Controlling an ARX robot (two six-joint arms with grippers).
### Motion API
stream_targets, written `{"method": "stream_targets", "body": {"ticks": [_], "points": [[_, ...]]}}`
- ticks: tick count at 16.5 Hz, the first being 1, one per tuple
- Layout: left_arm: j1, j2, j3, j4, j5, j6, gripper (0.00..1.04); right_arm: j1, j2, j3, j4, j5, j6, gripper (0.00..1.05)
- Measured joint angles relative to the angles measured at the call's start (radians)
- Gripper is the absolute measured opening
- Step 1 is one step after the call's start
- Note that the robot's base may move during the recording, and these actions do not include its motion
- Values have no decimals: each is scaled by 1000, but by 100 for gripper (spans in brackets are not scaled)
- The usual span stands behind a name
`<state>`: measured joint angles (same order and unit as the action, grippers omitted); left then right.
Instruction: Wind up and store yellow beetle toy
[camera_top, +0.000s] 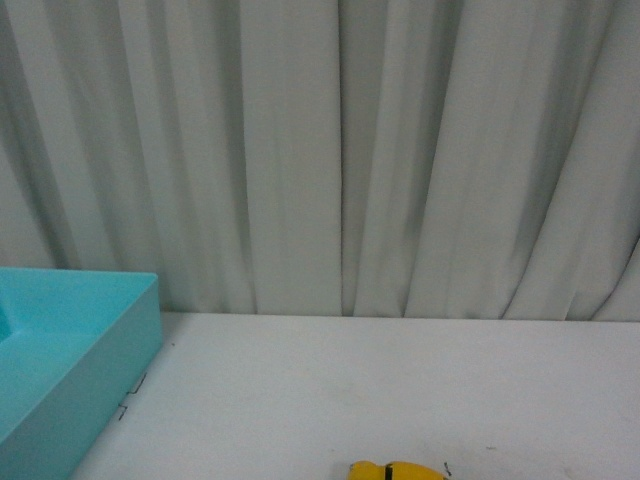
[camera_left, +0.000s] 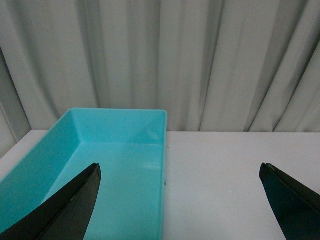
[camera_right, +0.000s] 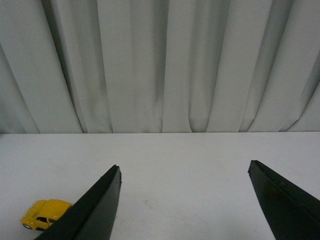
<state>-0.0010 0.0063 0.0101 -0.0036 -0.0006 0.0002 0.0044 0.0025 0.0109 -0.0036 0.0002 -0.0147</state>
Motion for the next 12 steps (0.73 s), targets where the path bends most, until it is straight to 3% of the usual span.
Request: {"method": "stream_targets", "body": {"ticks": [2, 3, 4, 5, 6, 9, 11, 12], "points": [[0, 0, 0, 0, 0, 0, 98, 0, 0, 0, 0, 0, 0, 99], [11, 14, 17, -64, 33, -12, 98, 0, 0, 0, 0, 0, 0, 98], [-7, 256, 171, -333, 198, -111, 98, -1, 0, 0, 1, -2, 0, 98], [-73, 345, 221, -342, 202, -153, 98, -1, 0, 0, 0, -1, 0, 98], [-183, 415, 261, -272, 166, -183, 98, -1, 0, 0, 0, 1, 0, 98], [-390, 664, 342, 1, 88, -190, 98, -1, 0, 0, 0, -2, 0, 98], [-465, 857, 385, 158, 67, -132, 98, -1, 0, 0, -1, 0, 0, 98], [-529, 1091, 455, 315, 56, -27, 98, -1, 0, 0, 0, 0, 0, 98]]}}
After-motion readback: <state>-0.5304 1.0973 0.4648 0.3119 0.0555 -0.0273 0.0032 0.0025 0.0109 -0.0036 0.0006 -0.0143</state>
